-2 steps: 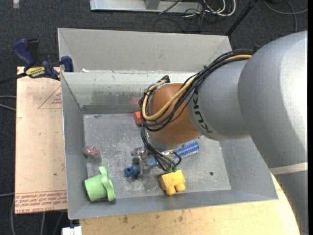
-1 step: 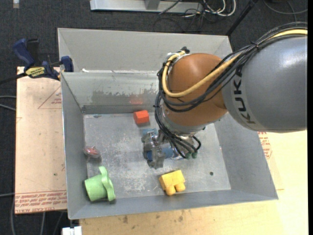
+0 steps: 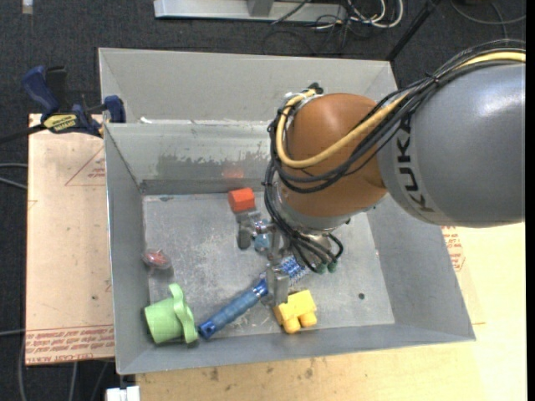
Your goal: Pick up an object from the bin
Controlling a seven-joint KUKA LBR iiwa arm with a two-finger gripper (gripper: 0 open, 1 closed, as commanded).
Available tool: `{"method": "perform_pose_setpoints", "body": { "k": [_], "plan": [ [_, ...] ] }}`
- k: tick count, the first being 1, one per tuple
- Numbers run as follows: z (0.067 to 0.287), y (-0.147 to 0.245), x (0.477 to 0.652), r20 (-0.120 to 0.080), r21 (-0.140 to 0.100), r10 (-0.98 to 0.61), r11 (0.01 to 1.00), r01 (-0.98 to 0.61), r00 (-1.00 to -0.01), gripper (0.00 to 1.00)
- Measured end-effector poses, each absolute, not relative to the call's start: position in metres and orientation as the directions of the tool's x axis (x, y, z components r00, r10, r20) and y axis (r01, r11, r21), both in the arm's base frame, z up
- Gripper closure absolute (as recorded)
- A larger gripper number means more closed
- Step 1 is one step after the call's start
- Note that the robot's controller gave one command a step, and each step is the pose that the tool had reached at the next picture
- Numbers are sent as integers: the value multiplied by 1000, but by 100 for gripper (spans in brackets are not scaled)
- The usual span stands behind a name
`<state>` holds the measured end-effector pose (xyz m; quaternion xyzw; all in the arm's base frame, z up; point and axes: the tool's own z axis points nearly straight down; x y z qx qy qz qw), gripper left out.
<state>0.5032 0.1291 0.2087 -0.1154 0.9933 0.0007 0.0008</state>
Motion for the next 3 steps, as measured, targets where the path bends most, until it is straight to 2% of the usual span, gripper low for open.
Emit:
{"method": "perform_pose_setpoints", "body": {
  "k": [1,2,3],
  "plan": [
    [67,113,492,-4,2,-204,979,-204,-979,0],
    [70,113,492,-3,2,-204,979,-204,-979,100],
    [232,107,501,-10,0,-195,981,-195,-981,100]
  ]
}}
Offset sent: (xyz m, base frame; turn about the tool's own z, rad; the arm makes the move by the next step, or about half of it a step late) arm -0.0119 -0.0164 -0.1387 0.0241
